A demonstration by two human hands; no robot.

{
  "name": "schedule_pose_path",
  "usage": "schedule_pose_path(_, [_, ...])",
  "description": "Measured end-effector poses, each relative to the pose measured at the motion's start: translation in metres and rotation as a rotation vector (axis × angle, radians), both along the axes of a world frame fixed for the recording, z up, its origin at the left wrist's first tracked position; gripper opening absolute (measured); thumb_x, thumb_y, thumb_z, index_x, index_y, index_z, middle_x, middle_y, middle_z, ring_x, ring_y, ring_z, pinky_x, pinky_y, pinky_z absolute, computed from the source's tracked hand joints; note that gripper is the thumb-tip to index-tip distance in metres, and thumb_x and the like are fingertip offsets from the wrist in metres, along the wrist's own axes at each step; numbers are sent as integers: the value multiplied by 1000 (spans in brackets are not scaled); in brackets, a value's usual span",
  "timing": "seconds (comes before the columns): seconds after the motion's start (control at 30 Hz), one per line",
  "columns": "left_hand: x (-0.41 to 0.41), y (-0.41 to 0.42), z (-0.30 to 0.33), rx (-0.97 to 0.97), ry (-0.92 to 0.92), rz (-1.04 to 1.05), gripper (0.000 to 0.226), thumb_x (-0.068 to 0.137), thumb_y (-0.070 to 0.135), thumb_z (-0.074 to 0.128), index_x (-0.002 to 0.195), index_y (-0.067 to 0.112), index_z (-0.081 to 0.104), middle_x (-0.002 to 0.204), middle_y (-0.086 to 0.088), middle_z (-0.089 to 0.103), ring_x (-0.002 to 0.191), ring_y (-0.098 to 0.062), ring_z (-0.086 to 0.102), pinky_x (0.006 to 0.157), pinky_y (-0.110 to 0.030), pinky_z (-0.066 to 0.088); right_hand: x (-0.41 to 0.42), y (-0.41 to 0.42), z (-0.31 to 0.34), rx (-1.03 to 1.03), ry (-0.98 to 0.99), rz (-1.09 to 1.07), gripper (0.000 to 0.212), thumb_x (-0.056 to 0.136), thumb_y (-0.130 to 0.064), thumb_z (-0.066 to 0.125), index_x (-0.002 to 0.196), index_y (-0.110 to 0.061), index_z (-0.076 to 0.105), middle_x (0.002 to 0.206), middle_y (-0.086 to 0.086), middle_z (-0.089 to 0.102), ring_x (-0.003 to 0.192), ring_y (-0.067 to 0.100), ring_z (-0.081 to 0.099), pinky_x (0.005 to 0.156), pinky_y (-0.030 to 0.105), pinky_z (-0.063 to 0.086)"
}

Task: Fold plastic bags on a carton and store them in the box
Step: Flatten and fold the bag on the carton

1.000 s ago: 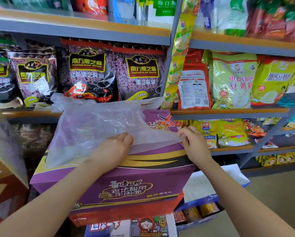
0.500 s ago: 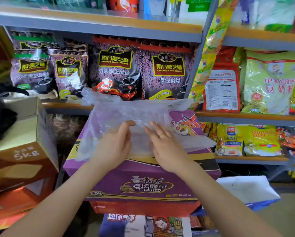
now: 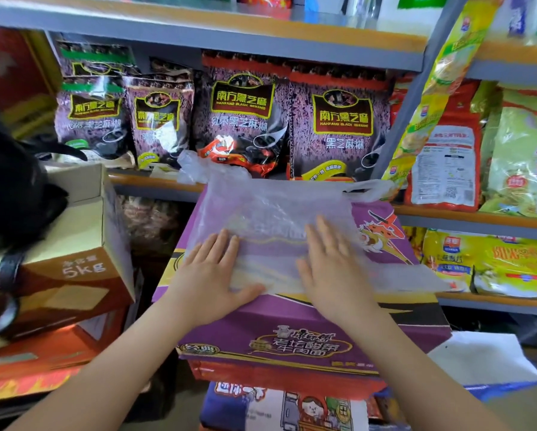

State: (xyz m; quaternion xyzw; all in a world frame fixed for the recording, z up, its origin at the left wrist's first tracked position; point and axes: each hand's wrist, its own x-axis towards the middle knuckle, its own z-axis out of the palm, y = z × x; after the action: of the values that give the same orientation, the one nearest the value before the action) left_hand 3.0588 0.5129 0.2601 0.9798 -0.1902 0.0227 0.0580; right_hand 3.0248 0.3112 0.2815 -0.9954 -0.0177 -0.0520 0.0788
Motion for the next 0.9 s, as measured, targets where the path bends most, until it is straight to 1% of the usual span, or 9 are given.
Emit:
schedule_pose_path(0.07, [-1, -2, -2, -15, -21, 14, 138, 37, 88, -29, 148, 13, 7, 157, -4, 4, 144, -17, 3, 115, -30, 2, 9, 19, -8, 11, 25, 242, 75, 83, -50, 3, 150, -18, 10, 159, 3, -1, 147, 21, 2, 118, 38, 5])
schedule_pose_path(0.13, [0, -1, -3, -37, -24, 26, 139, 40, 89, -27, 147, 9, 10, 156, -7, 8, 144, -19, 7, 115, -29, 3, 15, 26, -18, -16, 109, 305, 84, 73, -56, -5, 150, -24, 6, 159, -2, -4, 147, 15, -2, 117, 34, -2])
schedule_pose_path(0.23, [1, 2, -2, -14, -16, 30, 140, 38, 89, -27, 147, 8, 6, 157, -9, 4, 144, -22, 4, 115, -30, 1, 21, 4, -22, -42, 157, 211, 88, 67, -60, -11, 149, -31, 1, 158, -8, -9, 146, 10, -8, 116, 32, -7])
schedule_pose_path(0.37, [2, 3, -1, 23, 5, 26, 139, 37, 89, -27, 147, 9, 0, 157, -8, -2, 144, -21, 0, 115, -30, -1, 15, -41, -19, -76, 209, 71, 80, 75, -63, -9, 149, -32, -5, 157, -10, -12, 145, 9, -11, 118, 32, -5])
schedule_pose_path(0.5, [1, 3, 1, 38, 36, 15, 142, 34, 90, -27, 147, 9, -1, 157, -8, -4, 144, -21, -2, 116, -31, 1, 8, -84, -19, -58, 220, -87, 55, 99, -48, 13, 149, -31, -2, 158, -8, -10, 146, 11, -10, 117, 33, -3])
schedule_pose_path(0.67, [1, 1, 14, 93, 81, 7, 146, 31, 94, -17, 148, 10, 9, 156, -8, 7, 144, -23, 6, 115, -34, 9, 7, -99, -11, -52, 252, -260, 56, 100, -43, 17, 150, -27, -1, 159, -2, -12, 146, 15, -8, 118, 39, -3])
schedule_pose_path(0.77, [24, -5, 26, -14, 61, -15, 120, 52, 87, -12, 136, 19, 40, 136, -9, 42, 128, -31, 35, 106, -41, 32, 19, -69, 7, -55, 64, -173, 57, 99, -41, 26, 149, -18, 13, 159, 4, 1, 146, 23, 4, 119, 42, 6])
schedule_pose_path(0.83, [48, -11, 37, -220, 3, 13, 87, 74, 77, 17, 125, 16, 52, 125, -10, 52, 118, -32, 45, 97, -42, 40, 35, -44, 25, 13, -3, -47, 53, 98, -38, 34, 146, -17, 26, 158, 5, 13, 144, 25, 15, 116, 40, 16])
schedule_pose_path(0.9, [78, -16, 46, -367, -78, 26, 49, 90, 47, 43, 123, 11, 53, 123, -11, 53, 113, -34, 50, 89, -43, 44, 57, -21, 40, 58, -27, 66, 47, 98, -34, 38, 141, -16, 36, 153, 4, 26, 140, 22, 24, 111, 36, 23])
